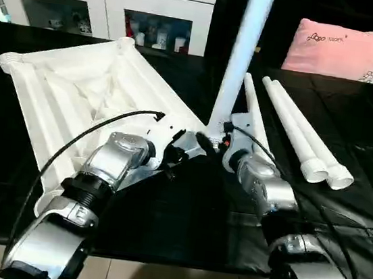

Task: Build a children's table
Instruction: Rotate leg to tighten

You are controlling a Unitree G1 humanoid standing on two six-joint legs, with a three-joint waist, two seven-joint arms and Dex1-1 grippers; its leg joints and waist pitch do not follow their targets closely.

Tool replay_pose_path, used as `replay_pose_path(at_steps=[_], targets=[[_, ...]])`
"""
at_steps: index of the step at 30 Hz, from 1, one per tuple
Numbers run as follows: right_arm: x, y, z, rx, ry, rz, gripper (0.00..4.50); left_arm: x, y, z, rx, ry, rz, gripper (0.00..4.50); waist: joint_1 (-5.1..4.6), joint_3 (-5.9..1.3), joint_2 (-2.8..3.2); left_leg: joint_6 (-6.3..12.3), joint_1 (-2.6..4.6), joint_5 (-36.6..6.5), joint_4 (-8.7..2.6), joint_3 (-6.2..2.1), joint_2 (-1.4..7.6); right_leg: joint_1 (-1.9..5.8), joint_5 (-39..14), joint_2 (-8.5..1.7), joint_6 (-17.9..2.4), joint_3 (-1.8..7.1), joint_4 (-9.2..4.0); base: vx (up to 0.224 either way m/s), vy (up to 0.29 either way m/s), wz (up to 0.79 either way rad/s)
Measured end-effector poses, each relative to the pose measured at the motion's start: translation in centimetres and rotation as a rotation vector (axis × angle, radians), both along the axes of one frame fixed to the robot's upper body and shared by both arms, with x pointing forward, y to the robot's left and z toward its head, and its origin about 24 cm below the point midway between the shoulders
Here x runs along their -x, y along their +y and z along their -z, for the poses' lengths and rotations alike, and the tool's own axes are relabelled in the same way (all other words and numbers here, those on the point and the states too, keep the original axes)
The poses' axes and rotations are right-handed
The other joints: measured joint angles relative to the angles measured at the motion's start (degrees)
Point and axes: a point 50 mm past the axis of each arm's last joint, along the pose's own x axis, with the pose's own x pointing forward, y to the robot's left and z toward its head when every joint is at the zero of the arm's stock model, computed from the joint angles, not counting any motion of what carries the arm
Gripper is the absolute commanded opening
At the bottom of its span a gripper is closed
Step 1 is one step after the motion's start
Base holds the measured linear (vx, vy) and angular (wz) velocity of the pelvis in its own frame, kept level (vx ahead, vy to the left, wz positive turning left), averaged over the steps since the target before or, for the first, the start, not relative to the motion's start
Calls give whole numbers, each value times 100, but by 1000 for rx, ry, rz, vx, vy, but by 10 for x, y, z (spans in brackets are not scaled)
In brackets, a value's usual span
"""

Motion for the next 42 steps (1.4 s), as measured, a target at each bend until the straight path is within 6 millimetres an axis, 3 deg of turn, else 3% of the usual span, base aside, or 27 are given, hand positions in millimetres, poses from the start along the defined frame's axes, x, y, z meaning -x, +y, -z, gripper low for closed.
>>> replay_pose_path(at_steps=[7, 14, 17, 24, 35, 42], targets=[[25, -31, 4, 23, -33, -243, 439, 4, 24, -5, -26, -8, 108, 0, 51, 10, -4, 1, -17, -3, 0, -2, 1, -20, 11, 0, -20, -2, -5, 0, 0, 0], [31, -65, -29, 70, -138, -426, 439, 19, 46, -7, -52, 44, 285, 0, 194, 12, -3, 2, -12, -4, 4, -2, 1, -19, 11, -1, -20, -1, -3, 0, 0, 0], [38, -71, -30, 85, -126, -524, 439, 26, 53, -9, -59, 78, 368, 0, 281, 12, -4, 1, -11, -5, 5, -1, 0, -18, 11, -1, -20, 0, -5, 0, 0, 0], [53, -62, -28, 101, -72, -752, 439, 37, 64, -13, -100, 145, 513, 0, 355, 12, -3, 0, -11, -5, 10, -1, -1, -13, 11, -4, -19, 0, -3, 0, 0, 0], [53, -46, -18, 123, -44, -864, 439, 44, 48, -10, -89, 121, 608, 0, 374, 12, -4, -1, -8, -4, 16, -1, 0, -4, 11, -6, -19, -1, 0, 0, 0, 0], [54, -39, -13, 107, -9, -921, 387, 45, 46, -10, -97, 112, 634, 0, 383, 12, -5, -1, -10, -4, 17, -1, 0, -4, 11, -7, -19, -2, -1, 0, 0, 0]])
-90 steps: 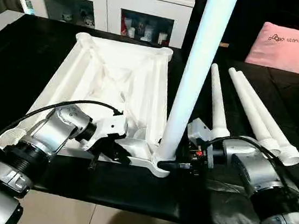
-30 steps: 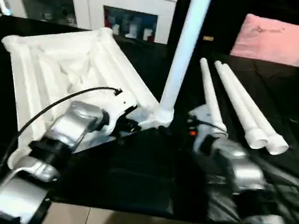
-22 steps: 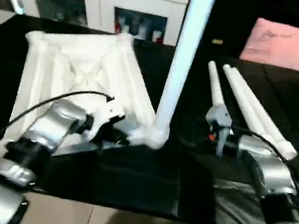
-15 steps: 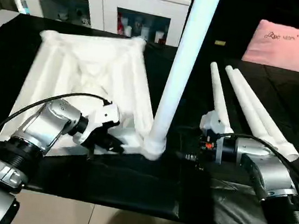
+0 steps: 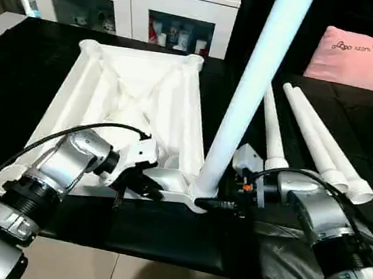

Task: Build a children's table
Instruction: Rotate leg to tighten

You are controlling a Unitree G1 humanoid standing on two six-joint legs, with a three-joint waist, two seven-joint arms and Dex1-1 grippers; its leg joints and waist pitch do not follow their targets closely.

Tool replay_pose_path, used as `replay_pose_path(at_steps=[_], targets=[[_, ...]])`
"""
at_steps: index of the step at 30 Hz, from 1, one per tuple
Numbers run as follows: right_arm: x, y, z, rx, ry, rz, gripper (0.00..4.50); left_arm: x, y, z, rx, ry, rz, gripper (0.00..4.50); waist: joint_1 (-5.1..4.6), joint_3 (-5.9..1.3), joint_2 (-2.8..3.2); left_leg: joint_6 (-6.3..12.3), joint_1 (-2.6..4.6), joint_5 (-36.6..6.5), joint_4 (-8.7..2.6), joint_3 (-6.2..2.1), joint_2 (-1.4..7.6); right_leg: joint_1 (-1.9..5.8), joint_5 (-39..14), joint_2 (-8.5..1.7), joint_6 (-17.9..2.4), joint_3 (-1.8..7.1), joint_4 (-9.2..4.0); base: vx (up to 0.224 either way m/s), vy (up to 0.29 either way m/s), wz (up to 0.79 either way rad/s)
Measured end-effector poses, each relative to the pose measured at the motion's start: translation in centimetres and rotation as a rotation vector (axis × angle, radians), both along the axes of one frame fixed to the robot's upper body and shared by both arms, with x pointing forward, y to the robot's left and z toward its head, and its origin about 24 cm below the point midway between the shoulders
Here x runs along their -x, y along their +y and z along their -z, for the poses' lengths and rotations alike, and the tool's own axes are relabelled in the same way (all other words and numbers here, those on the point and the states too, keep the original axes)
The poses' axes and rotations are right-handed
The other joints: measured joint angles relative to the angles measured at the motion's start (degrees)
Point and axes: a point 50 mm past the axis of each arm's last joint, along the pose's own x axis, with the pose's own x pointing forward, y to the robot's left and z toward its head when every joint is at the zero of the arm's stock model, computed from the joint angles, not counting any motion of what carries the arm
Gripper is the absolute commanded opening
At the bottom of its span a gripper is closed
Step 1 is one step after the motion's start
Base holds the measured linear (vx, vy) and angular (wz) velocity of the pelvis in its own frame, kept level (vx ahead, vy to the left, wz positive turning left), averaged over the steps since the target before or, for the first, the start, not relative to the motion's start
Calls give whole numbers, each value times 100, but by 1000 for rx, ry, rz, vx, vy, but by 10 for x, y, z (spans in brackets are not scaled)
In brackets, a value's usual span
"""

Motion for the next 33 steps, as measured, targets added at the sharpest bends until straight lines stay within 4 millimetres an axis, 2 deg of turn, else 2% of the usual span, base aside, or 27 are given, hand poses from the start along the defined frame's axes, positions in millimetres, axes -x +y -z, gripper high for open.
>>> replay_pose_path(at_steps=[11, 24, 27, 30, 33], targets=[[-2, -1, -1, -2, -2, -9, 280, 1, 1, 0, -1, 1, 5, 0, 13, 0, -1, 0, 1, 0, 1, 0, 0, 0, 0, 0, 0, 0, 2, 0, 0, 0], [-3, -1, 1, -13, 25, 1, 272, 0, -4, 2, 14, 6, -8, 0, 44, -1, -2, 0, 4, 0, 2, 0, 0, 4, 1, 0, -1, 0, 3, 0, 0, 0], [-9, -2, 5, -28, 40, 136, 272, -6, -10, 6, 49, -12, -122, 0, 44, -4, -7, -1, 18, 2, 14, 0, 0, 17, 3, -1, -5, 1, 8, 0, 0, 0], [-24, 0, 13, -77, 51, 444, 272, -17, -25, 12, 87, -47, -311, 0, -86, -13, -20, -9, 25, 8, 27, 2, 0, 30, -2, -1, 24, 5, 8, 0, 0, 0], [-36, 5, 15, -83, 38, 656, 272, -25, -42, 15, 101, -68, -432, 0, -186, -14, -22, -11, 21, 10, 31, 2, -1, 30, -1, -1, 26, 4, 4, 0, 0, 0]])
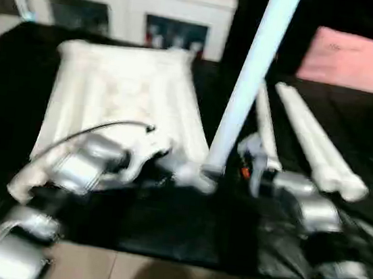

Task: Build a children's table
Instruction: Rotate leg to tighten

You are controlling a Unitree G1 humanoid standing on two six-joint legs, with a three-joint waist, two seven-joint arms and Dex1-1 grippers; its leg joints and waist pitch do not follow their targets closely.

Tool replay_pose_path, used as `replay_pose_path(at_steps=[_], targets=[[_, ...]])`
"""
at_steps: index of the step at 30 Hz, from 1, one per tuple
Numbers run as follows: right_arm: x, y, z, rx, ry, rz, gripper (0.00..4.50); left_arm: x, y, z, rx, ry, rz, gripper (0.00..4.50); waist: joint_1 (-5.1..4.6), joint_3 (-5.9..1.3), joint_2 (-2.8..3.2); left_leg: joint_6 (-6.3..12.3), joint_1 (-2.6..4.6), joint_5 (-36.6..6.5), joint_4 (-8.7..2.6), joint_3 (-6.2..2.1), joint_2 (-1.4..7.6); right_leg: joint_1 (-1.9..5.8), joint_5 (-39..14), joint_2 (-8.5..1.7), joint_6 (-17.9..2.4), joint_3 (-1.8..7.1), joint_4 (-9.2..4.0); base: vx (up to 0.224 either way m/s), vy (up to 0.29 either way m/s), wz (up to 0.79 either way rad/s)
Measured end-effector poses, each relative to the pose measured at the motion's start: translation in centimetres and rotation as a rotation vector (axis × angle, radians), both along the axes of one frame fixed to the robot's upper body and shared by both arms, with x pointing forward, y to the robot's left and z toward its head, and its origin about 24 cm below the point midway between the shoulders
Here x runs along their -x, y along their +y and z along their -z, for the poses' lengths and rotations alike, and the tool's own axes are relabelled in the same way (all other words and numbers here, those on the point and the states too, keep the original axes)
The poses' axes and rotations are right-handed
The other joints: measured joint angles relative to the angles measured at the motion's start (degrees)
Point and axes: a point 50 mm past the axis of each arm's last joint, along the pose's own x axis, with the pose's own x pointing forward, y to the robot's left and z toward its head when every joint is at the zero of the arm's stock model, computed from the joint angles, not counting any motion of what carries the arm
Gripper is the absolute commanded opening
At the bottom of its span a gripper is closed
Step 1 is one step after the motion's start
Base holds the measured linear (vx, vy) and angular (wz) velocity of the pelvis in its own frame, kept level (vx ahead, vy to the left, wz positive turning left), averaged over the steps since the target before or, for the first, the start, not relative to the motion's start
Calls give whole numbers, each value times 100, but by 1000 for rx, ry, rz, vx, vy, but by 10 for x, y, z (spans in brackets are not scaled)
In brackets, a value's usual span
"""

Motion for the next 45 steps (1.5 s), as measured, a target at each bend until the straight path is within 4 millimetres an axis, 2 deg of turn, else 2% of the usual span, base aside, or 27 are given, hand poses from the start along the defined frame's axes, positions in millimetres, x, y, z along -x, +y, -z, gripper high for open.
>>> replay_pose_path(at_steps=[2, 5, 9, 11, 13, 15, 21, 28, 32, 35, 40, 42, 45], targets=[[-7, 10, 0, 4, 0, 111, 272, -5, -5, 0, 6, -1, -73, 0, -67, -1, 1, 0, 3, 0, -4, -2, 0, 0, 1, 1, 1, -1, 2, 0, 0, 0], [-16, 23, -2, 6, 2, 255, 272, -10, -12, 0, 6, -19, -153, 0, -119, -2, 4, -1, 1, 0, -9, -3, 0, -9, 1, 2, 2, -1, 1, 0, 0, 0], [-26, 36, -7, 17, 1, 384, 272, -14, -20, -3, 7, -45, -223, 0, -151, -2, 5, 0, -7, -4, -26, -2, -1, -31, 15, 2, -19, -1, -1, 0, 0, 0], [-27, 38, -7, 15, -2, 413, 342, -15, -22, -3, 4, -56, -235, 0, -140, -2, 5, 1, -12, -4, -41, -1, -2, -32, 17, 2, -22, -2, -4, 0, 0, 0], [-27, 40, -7, 10, -5, 413, 342, -16, -22, -4, 0, -63, -245, 0, -142, -2, 5, 1, -17, -6, -48, 1, -1, -36, 14, 4, -19, -2, -6, 0, 0, 0], [-27, 41, -6, 10, -1, 411, 375, -18, -21, -5, -2, -65, -258, 0, -162, -1, 4, -1, -31, -7, -47, 1, 0, -39, 14, 5, -19, -2, -6, 0, 0, 0], [-23, 40, -1, -3, -24, 382, 429, -19, -17, -5, -9, -69, -260, 0, -188, 0, 3, -1, -37, -7, -44, 1, 1, -42, 15, 5, -20, -2, -6, 0, 0, 0], [-9, 9, 6, 10, -86, 256, 447, -19, 0, -8, -47, -100, -181, 0, -172, 3, 5, -1, -46, -6, -40, 1, 4, -55, 17, 7, -22, -4, -4, 0, 0, 0], [-4, -19, -3, 56, -144, 134, 447, -15, 19, -9, -54, -90, -123, 0, -155, 3, 3, 1, -47, -8, -36, 1, 4, -57, 18, 6, -24, -4, -5, 0, 0, 0], [3, -31, -14, 55, -180, -6, 447, -10, 32, -10, -59, -62, -62, 0, -140, 3, 3, 1, -47, -8, -38, 1, 5, -55, 17, 7, -23, -4, -4, 0, 0, 0], [11, -37, -25, 28, -194, -179, 447, -2, 44, -12, -71, -37, 64, 0, -52, 3, 1, 1, -35, -8, -33, 1, 5, -55, 18, 6, -24, -5, -4, 0, 0, 0], [16, -34, -28, 31, -187, -303, 447, 5, 52, -13, -82, -13, 149, 0, -5, 2, -3, 2, -34, -9, -31, 0, 5, -53, 18, 5, -23, -5, -4, 0, 0, 0], [21, -29, -26, 37, -163, -404, 447, 13, 56, -14, -86, 22, 251, 0, 113, 2, -5, 3, -35, -9, -30, 0, 5, -53, 18, 4, -23, -5, -6, 0, 0, 0]])
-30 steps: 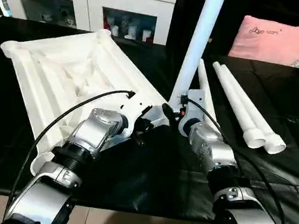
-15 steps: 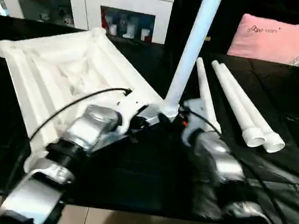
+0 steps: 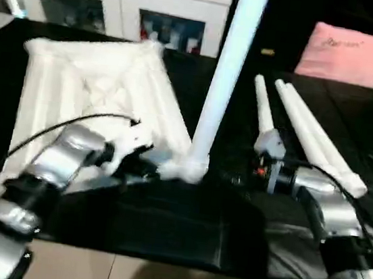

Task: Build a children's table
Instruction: Rotate leg to tighten

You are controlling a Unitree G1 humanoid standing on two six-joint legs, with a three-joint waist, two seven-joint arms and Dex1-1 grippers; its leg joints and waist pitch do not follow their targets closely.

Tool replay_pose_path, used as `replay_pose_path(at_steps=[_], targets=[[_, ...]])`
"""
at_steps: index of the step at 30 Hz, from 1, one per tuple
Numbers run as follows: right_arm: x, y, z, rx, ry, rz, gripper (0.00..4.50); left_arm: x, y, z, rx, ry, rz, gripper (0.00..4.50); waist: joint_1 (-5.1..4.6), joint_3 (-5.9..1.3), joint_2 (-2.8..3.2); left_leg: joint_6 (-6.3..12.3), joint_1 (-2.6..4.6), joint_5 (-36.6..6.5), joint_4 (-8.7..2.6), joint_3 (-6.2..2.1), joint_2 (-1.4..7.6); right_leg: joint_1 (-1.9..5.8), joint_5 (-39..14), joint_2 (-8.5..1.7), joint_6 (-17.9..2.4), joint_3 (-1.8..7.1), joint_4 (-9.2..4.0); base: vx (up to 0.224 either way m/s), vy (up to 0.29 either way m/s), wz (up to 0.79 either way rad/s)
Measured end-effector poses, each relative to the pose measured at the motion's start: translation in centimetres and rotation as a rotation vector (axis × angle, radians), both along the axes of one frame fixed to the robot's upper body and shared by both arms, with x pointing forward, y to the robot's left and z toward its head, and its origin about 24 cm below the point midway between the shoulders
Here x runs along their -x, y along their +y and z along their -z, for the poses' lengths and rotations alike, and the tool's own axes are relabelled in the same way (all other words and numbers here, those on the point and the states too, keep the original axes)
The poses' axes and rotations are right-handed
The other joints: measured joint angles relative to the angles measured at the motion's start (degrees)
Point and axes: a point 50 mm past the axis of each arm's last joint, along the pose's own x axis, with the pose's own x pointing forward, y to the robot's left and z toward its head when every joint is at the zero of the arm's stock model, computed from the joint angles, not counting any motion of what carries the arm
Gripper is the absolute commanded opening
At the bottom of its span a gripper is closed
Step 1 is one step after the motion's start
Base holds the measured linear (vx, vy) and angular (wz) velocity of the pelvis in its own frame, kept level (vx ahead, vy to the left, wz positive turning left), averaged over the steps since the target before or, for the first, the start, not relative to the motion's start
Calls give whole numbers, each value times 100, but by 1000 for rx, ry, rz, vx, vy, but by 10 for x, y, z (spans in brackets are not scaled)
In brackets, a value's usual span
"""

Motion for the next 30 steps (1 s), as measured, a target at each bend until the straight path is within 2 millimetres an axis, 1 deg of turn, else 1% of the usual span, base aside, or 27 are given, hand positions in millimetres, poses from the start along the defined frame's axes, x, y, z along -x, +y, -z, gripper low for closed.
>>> replay_pose_path(at_steps=[2, 5, 9, 10, 12, 14, 17, 20, 22, 23, 24, 26, 29, 30], targets=[[4, 7, 3, 15, 14, -80, 447, 5, -2, -1, 3, 27, 70, 0, 60, 1, -1, 0, -3, 0, 2, 2, 0, 0, 0, -3, 0, -1, 0, 0, 0, 0], [8, 11, 5, 26, 34, -155, 447, 9, -7, -1, -3, 47, 135, 0, 134, 3, -5, 2, -5, 0, 12, 4, 0, 4, 0, -6, 0, 0, 1, 0, 0, 0], [13, 14, 7, 33, 60, -242, 447, 12, -12, 0, -7, 51, 203, 0, 129, 1, -20, 1, -3, 0, 17, 3, 0, 7, -1, -6, 1, 1, 5, 0, 0, 0], [14, 15, 7, 37, 66, -260, 429, 13, -13, 0, -7, 54, 213, 0, 123, 1, -24, 1, -2, 0, 17, 3, 1, 7, -1, -5, 2, 0, 6, 0, 0, 0], [15, 18, 8, 49, 82, -302, 429, 14, -15, 0, -8, 56, 232, 0, 109, 2, -28, 0, 0, 1, 17, 3, 2, 7, -3, -4, 6, 0, 8, 0, 0, 0], [14, 20, 7, 58, 83, -319, 394, 15, -17, 0, -9, 58, 247, 0, 113, 1, -31, 0, -1, 1, 16, 3, 3, 7, -3, -4, 5, 0, 8, 0, 0, 0], [14, 21, 6, 64, 83, -336, 385, 15, -17, 0, -9, 57, 254, 0, 115, 0, -37, 1, -3, 0, 16, 3, 3, 7, -2, -4, 4, 0, 7, 0, 0, 0], [15, 21, 7, 68, 91, -353, 349, 15, -17, 0, -11, 50, 260, 0, 115, -1, -45, 1, -3, 0, 16, 3, 3, 7, -2, -4, 3, 0, 7, 0, 0, 0], [15, 20, 7, 71, 93, -358, 340, 15, -17, 0, -12, 49, 261, 0, 114, -2, -46, 1, -3, 0, 17, 3, 3, 7, -2, -4, 3, 0, 7, 0, 0, 0], [15, 20, 7, 73, 93, -360, 316, 15, -17, 0, -13, 48, 262, 0, 114, -2, -47, 1, -3, 0, 17, 3, 3, 7, -2, -4, 4, 0, 7, 0, 0, 0], [15, 20, 7, 75, 92, -361, 316, 15, -17, 0, -13, 48, 262, 0, 114, -2, -47, 1, -3, 0, 17, 3, 3, 7, -2, -4, 4, 0, 7, 0, 0, 0], [15, 19, 8, 79, 93, -363, 301, 15, -17, 0, -13, 47, 263, 0, 115, -2, -48, 1, -3, 0, 17, 3, 3, 7, -2, -4, 4, 0, 7, 0, 0, 0], [15, 19, 7, 79, 91, -366, 266, 15, -17, 0, -14, 45, 266, 0, 118, -3, -48, 1, -3, 0, 17, 3, 3, 7, -2, -4, 4, -1, 7, 0, 0, 0], [15, 19, 7, 79, 90, -366, 266, 15, -17, 0, -14, 43, 267, 0, 119, -3, -48, 1, -3, 0, 17, 3, 3, 7, -2, -4, 4, -1, 7, 0, 0, 0]])
